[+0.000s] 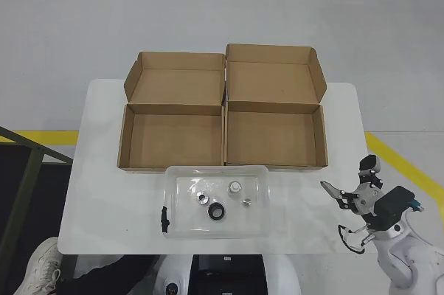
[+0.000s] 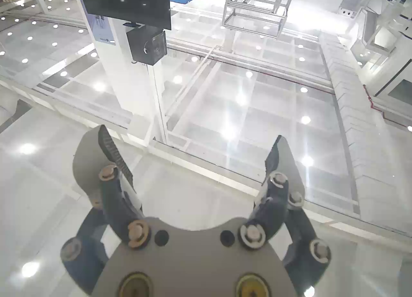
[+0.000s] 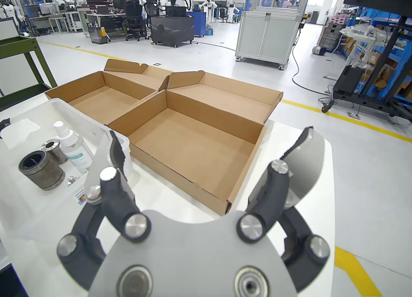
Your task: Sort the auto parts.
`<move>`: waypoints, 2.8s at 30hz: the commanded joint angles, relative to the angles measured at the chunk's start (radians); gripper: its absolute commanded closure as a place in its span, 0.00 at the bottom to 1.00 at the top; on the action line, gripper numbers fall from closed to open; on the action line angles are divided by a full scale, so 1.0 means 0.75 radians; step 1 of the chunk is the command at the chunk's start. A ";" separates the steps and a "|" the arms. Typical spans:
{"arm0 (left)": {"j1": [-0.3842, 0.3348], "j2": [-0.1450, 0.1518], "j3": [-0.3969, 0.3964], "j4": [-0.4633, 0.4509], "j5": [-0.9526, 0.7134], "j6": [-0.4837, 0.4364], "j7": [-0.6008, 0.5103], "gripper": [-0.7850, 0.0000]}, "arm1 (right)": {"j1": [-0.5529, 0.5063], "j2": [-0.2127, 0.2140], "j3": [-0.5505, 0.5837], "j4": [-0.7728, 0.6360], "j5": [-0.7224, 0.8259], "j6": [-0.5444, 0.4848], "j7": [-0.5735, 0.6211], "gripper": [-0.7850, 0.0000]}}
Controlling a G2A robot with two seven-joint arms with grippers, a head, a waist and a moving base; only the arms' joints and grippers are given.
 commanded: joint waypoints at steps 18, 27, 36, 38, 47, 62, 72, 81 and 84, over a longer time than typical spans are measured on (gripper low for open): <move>0.000 0.000 0.000 0.000 0.000 0.000 0.000 0.00 | 0.000 0.000 0.000 0.000 0.000 0.000 0.000 0.00; 0.000 0.000 0.000 0.000 0.000 0.000 0.000 0.00 | 0.030 0.006 -0.041 -0.042 -0.041 -0.012 0.136 0.00; 0.000 0.000 0.000 0.000 0.000 0.000 0.000 0.00 | 0.106 0.019 -0.207 -0.144 -0.149 -0.131 0.337 0.00; 0.000 0.000 0.000 0.000 0.000 0.000 0.000 0.00 | 0.124 0.021 -0.253 -0.174 -0.169 -0.152 0.383 0.00; 0.000 0.000 0.000 0.000 0.000 0.000 0.000 0.00 | 0.226 0.026 -0.459 -0.222 -0.244 -0.208 0.534 0.00; 0.000 0.000 0.000 0.000 0.000 0.000 0.000 0.00 | 0.410 0.019 -0.745 -0.109 -0.216 -0.207 0.802 0.00; 0.000 0.000 0.000 0.000 0.000 0.000 0.000 0.00 | 0.502 0.018 -0.827 -0.034 -0.143 -0.202 0.955 0.00; 0.000 0.000 0.000 0.000 0.000 0.000 0.000 0.00 | 0.569 0.017 -0.876 0.005 -0.101 -0.154 1.065 0.18; 0.000 0.000 0.000 0.000 0.000 0.000 0.000 0.00 | 0.587 0.018 -0.888 0.018 -0.090 -0.141 1.101 0.40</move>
